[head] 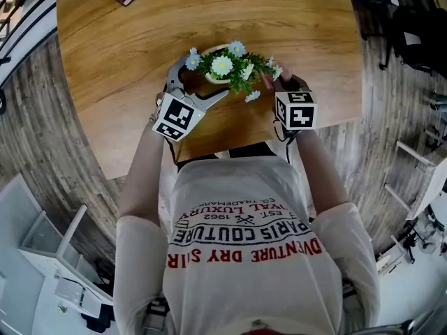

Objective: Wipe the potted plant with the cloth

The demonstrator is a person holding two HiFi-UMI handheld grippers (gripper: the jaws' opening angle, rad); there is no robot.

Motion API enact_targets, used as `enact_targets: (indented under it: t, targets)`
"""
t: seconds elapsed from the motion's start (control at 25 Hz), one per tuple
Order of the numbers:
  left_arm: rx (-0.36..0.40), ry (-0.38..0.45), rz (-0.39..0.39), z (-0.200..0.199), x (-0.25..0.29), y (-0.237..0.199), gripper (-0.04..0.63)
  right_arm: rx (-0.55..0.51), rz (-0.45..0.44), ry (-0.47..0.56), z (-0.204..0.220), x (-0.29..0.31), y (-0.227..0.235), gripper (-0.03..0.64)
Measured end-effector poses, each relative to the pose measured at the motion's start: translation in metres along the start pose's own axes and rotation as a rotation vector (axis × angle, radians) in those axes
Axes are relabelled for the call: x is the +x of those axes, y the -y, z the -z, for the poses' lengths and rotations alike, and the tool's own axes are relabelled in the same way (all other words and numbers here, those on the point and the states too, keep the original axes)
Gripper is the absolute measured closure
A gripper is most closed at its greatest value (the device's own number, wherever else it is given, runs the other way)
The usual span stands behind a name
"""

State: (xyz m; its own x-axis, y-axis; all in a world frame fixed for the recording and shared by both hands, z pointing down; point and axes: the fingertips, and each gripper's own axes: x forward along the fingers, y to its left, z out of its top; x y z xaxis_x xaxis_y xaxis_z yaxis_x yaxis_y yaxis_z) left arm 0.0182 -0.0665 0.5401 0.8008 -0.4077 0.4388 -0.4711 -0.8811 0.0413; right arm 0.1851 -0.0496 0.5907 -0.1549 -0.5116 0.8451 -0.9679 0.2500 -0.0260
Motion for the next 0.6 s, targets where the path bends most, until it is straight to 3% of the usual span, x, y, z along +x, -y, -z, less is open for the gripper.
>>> enact_targets:
  t: [0.12,0.36,0.6]
  targets:
    - [-0.007,0.014,0.031,-0.005,0.011,0.002,0.103,0.014,-0.018,-0.006,-0.006,0.006,0.008,0.581]
    - [0.051,-0.024,0.084,-0.005,0.027,0.001,0.101,0.008,-0.043,-0.008,-0.017,0.016,0.013,0.581]
    - [0.076,0.002,0.122,-0.006,0.031,0.002,0.101,0.054,-0.069,-0.01,-0.023,0.023,0.011,0.581]
